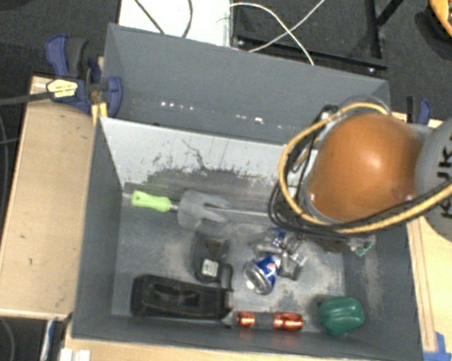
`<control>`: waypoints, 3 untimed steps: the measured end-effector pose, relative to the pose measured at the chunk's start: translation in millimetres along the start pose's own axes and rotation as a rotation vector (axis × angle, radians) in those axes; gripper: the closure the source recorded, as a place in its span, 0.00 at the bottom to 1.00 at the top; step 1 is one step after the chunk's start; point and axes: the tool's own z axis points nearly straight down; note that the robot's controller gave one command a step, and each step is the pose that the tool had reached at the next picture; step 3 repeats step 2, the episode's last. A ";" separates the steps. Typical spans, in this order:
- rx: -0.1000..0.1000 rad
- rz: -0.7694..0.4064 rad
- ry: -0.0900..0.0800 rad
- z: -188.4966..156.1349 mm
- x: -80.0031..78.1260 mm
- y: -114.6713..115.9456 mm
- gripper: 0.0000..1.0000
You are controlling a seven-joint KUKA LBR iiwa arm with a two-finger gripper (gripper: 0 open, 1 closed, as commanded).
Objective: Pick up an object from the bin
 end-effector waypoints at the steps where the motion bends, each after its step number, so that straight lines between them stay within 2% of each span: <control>1: -0.001 0.001 0.001 -8.1 0.1 0.3 1.00; 3: -0.001 0.002 0.000 -14.2 0.1 0.3 1.00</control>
Offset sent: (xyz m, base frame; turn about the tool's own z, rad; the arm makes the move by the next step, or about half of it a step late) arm 0.0000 0.0000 0.0004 0.0000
